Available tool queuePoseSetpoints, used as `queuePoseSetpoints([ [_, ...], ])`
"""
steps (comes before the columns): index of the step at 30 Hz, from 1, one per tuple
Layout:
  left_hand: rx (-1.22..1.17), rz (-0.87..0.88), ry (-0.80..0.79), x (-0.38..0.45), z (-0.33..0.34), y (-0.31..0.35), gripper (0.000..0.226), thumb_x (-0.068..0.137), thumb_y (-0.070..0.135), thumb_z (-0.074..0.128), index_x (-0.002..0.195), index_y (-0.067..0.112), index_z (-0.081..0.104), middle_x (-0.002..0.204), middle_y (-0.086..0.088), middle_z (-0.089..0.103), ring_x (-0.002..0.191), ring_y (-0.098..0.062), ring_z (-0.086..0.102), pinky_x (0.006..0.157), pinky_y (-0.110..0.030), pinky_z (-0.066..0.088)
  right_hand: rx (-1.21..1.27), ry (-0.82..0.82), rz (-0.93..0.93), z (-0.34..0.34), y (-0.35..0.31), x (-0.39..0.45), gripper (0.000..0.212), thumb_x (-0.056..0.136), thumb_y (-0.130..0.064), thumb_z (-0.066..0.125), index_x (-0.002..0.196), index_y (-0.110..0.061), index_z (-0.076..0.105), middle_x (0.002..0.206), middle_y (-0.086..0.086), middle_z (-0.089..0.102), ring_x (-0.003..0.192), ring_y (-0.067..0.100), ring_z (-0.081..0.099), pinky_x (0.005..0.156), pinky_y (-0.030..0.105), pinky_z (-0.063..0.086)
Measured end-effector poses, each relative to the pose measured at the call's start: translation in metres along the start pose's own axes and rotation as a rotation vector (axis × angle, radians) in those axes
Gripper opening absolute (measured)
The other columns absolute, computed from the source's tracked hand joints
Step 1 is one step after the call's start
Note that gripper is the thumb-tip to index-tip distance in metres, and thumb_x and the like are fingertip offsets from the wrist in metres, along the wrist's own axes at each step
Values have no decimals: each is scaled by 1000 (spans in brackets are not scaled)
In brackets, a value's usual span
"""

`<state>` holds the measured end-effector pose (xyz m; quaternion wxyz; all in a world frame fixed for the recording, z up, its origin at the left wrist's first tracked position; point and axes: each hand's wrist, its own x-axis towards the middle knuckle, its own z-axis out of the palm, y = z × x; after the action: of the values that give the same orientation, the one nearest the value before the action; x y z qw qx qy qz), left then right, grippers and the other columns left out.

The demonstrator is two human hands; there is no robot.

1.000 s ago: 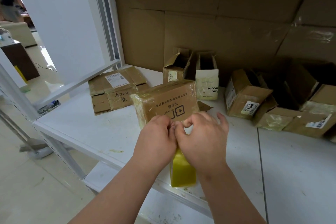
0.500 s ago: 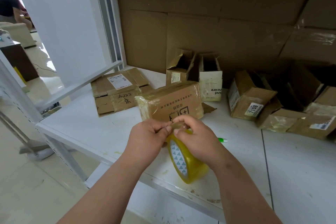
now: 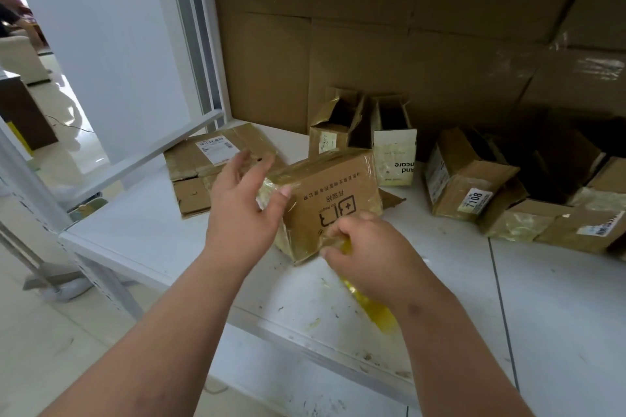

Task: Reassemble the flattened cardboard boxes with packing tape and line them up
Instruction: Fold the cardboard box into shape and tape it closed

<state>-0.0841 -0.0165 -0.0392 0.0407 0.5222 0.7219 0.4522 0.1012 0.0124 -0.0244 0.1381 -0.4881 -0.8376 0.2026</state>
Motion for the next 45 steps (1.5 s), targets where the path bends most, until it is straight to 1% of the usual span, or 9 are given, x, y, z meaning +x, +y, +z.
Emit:
queuePoseSetpoints([
  [3,61,12,-175,8,4,-12,42,95,47,56,135,36,57,150,5,46,138,-20,41,109,-41,37,-118,8,-36,3,-4,-1,31,92,-37,57,123,-33,59,117,-6,47,96,16,57,83,33,52],
  [13,9,171,-101,5,6,-22,45,78,40,80,121,35,68,127,14,56,122,-12,44,103,-29,31,-177,-267,38,12,-5,-1,50,90,-48,54,138,-37,49,126,-10,57,114,17,48,104,35,33],
  [18,1,239,-127,1,7,-26,50,72,42,83,119,37,68,122,20,50,117,-2,35,99,-25,26,76,116,58,11,-6,8,12,91,-39,56,100,-32,57,87,-12,60,86,10,57,87,38,50],
  [21,-5,268,-160,-1,7,-29,53,70,42,83,120,39,68,125,20,49,118,-2,35,99,-19,24,255,444,58,26,-7,17,24,87,-46,62,104,-30,60,109,-8,53,100,12,53,95,41,47],
  [26,30,319,-309,3,-4,-36,52,74,53,71,124,50,59,132,24,45,123,1,32,100,-15,27,166,331,79,31,7,31,79,79,-72,56,148,-49,23,160,-10,8,143,22,7,117,50,14],
  [29,56,338,-360,7,-7,-40,52,76,55,66,127,51,59,133,24,45,123,-3,35,101,-31,40,72,276,16,30,20,36,77,72,-82,40,144,-55,31,161,-18,9,145,21,0,116,49,9],
  [32,74,378,-343,6,-4,-40,48,77,51,67,125,50,60,130,24,46,117,-2,35,97,-26,38,49,289,12,30,28,37,78,65,-88,33,137,-57,41,157,-23,19,142,19,4,113,46,10],
  [37,85,426,-273,1,2,-39,46,76,52,64,122,48,61,124,20,51,110,-3,35,93,-10,25,-44,244,-18,26,38,31,76,70,-82,43,141,-57,34,158,-21,18,142,19,4,112,47,10],
  [45,104,464,-278,0,1,-38,46,82,34,74,124,48,58,123,17,53,105,-8,36,90,-18,27,-90,267,9,24,33,29,70,77,-76,56,141,-57,37,158,-20,22,143,22,8,114,48,12],
])
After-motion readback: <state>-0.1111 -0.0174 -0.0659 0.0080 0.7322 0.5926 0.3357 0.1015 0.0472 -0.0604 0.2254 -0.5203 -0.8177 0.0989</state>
